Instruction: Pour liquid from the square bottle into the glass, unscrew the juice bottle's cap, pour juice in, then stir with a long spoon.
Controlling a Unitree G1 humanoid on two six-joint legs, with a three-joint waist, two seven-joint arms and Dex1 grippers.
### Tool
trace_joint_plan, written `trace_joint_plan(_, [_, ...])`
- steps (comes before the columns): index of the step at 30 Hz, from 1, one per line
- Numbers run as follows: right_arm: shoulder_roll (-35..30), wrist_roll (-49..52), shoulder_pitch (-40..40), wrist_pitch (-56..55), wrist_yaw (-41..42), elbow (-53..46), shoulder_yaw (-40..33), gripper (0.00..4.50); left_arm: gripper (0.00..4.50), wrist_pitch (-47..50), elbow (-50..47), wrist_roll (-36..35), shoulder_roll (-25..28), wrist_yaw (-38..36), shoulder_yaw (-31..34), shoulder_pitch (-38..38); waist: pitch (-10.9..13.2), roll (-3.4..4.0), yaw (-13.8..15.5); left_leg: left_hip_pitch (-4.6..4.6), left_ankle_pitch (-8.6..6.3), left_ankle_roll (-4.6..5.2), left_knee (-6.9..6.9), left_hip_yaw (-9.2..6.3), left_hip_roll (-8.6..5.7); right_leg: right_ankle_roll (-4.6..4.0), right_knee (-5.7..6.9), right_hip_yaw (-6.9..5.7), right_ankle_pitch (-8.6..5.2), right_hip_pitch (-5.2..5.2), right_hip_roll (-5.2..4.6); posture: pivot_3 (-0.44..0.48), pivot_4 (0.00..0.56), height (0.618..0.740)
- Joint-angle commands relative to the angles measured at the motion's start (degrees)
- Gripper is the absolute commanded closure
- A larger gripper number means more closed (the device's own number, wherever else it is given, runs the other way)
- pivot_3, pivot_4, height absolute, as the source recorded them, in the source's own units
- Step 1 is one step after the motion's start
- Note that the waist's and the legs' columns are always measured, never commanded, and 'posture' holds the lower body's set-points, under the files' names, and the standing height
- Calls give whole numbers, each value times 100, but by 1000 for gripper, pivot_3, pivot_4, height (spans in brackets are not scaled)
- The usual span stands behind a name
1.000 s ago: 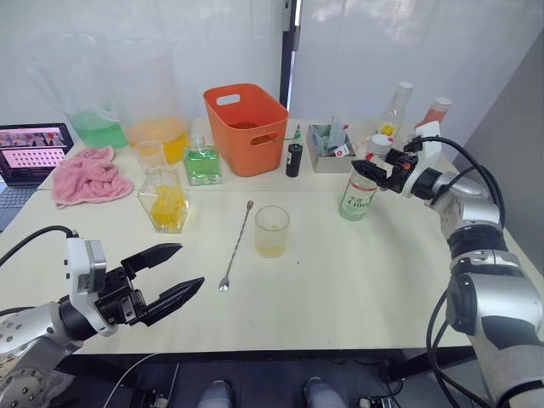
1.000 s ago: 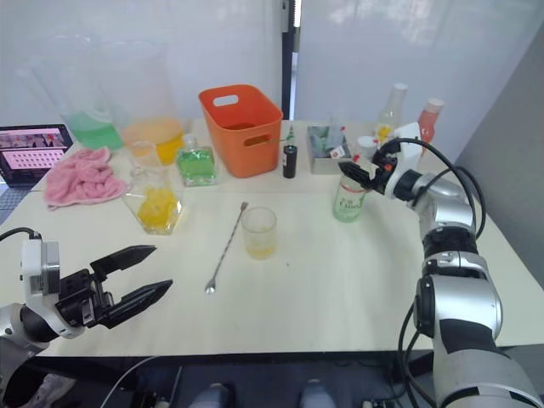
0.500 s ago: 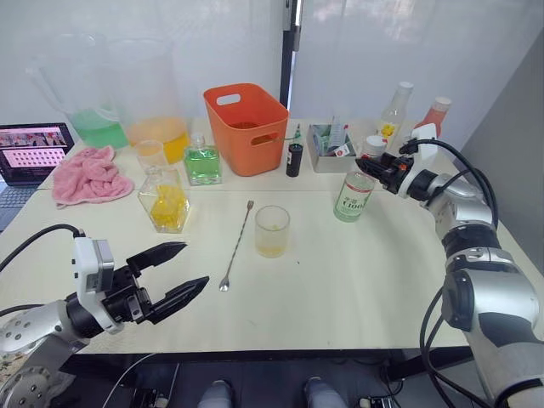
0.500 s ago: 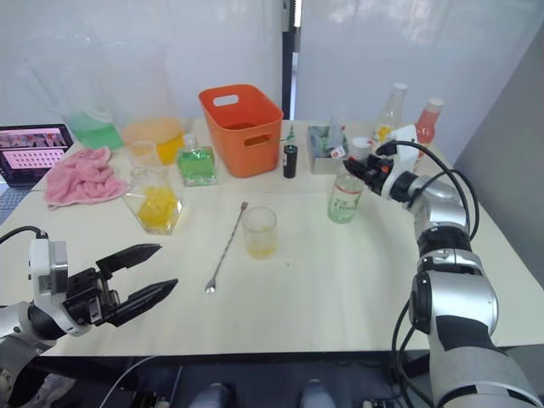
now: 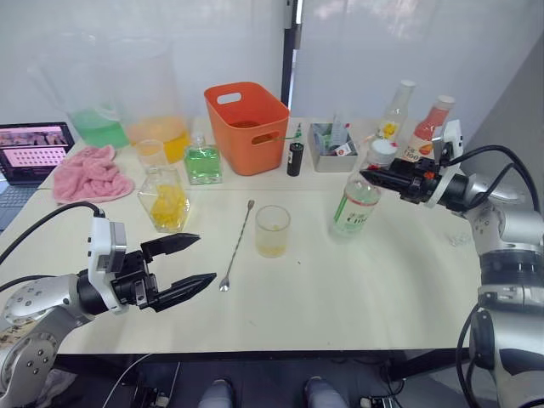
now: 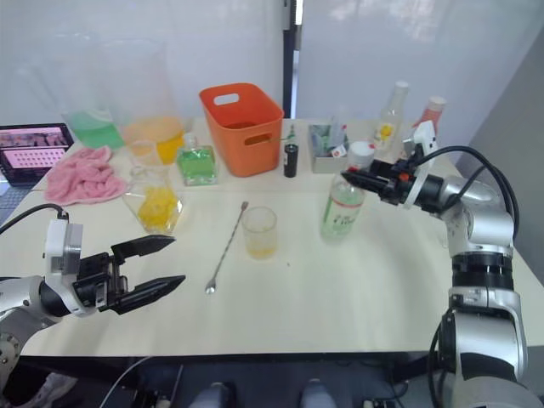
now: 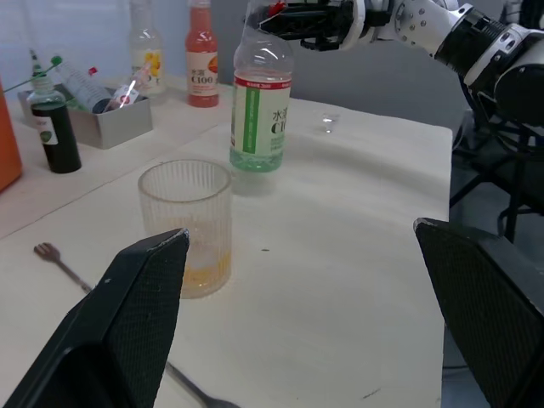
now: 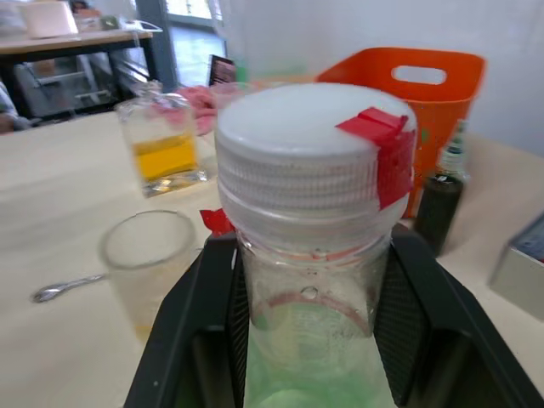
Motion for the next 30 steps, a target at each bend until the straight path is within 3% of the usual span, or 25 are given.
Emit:
trace_joint_plan(1, [-29,863,395,765,-152,-1705,-149,3101,0,16,206,54,177,-303,-160,-291,0,0,-2,1,0,0,0,0,0,2,3,1,0,-1,0,0,150,725])
trace_joint_plan(10, [425,1037,1553,1051,-1259,-3976,523,3101,0,-151,482,490,160,-619,-657,-738,-1,-3,35,-10,0,-1,5,0,1,-1,-1,1,-6,-9,0,0,150,725])
trace_joint_plan(21, [944,537,1941,688,-1909,-4236,1378,3101,0,-3,311,432,108,-553,-656,-669,-5,-8,36,-38,1,1,10,2,2,0,12,1,12,-47,0,0,150,725])
trace_joint_plan(22, [948,540,1953,672,-1901,-4201,1378,2300,0,0,298,430,106,-550,-651,-652,-5,-9,33,-37,1,1,10,2,4,1,12,0,12,-47,1,0,150,725])
trace_joint_plan(29, [443,636,1791,669,-1177,-3732,1282,37,0,16,319,431,122,-560,-614,-598,-5,-9,44,-37,1,1,13,3,4,-6,13,0,9,-45,1,0,150,725])
trace_joint_plan(30, [368,629,1764,645,-1072,-3670,1289,14,0,23,319,427,124,-556,-612,-596,-5,-9,49,-37,1,1,13,3,4,-9,10,1,6,-45,1,0,150,725])
